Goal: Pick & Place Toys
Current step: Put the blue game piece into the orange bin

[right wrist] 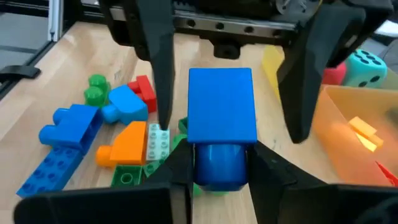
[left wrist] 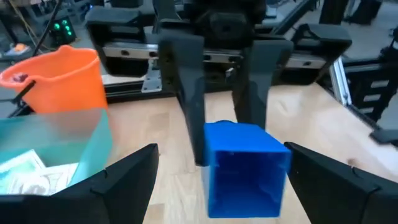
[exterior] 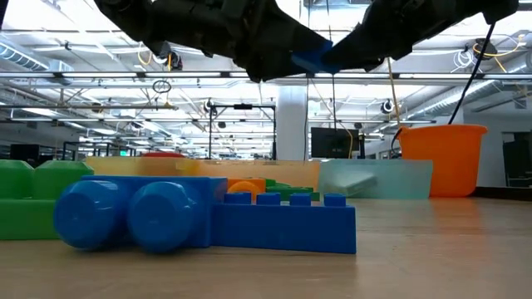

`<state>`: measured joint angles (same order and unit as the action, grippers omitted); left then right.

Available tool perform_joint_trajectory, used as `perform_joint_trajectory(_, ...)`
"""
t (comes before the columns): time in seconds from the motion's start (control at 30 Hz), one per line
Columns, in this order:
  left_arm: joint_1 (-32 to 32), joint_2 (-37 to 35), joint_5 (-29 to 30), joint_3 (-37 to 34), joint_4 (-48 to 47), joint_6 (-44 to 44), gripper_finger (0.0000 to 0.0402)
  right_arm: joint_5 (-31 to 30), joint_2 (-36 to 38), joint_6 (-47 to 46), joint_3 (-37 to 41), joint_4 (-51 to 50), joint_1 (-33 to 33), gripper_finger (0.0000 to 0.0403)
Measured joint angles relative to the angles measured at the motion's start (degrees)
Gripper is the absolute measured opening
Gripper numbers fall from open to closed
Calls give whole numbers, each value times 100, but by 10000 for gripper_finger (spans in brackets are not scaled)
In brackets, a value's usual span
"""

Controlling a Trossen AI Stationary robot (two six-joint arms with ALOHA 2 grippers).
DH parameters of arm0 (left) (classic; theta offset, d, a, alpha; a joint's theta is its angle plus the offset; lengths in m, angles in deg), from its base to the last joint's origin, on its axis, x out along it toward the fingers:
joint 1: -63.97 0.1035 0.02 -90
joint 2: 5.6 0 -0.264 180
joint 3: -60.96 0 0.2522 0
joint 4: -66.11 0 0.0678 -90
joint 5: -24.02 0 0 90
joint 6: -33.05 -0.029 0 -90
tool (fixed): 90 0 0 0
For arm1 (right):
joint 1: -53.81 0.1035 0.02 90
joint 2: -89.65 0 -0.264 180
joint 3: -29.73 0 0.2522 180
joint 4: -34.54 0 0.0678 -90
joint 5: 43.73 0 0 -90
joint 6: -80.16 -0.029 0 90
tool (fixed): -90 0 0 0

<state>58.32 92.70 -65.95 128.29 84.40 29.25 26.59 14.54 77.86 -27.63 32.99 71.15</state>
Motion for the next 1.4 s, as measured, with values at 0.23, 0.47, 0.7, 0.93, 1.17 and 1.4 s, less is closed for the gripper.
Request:
perform_joint_trajectory(0.23,123,0,-5,0,103,466,330,-28,1,2,0,1,-4,72)
perform_joint_trajectory(0.47,114,0,-48,0,89,522,210,-198,-2,2,0,-11,-4,72)
perform_joint_trajectory(0.7,145,-67,-75,-9,120,192,127,-289,0,-198,0,-18,-4,103)
perform_joint_trajectory(0.93,421,-843,820,11,-430,168,127,-150,631,-534,10,-1106,33,169)
perform_joint_trajectory(1.17,1193,-949,1016,-4,-938,152,127,-227,1386,-499,253,-1379,127,187)
perform_joint_trajectory(1.4,2185,-157,258,-4,-304,620,127,-270,1680,-289,770,-1056,-50,174)
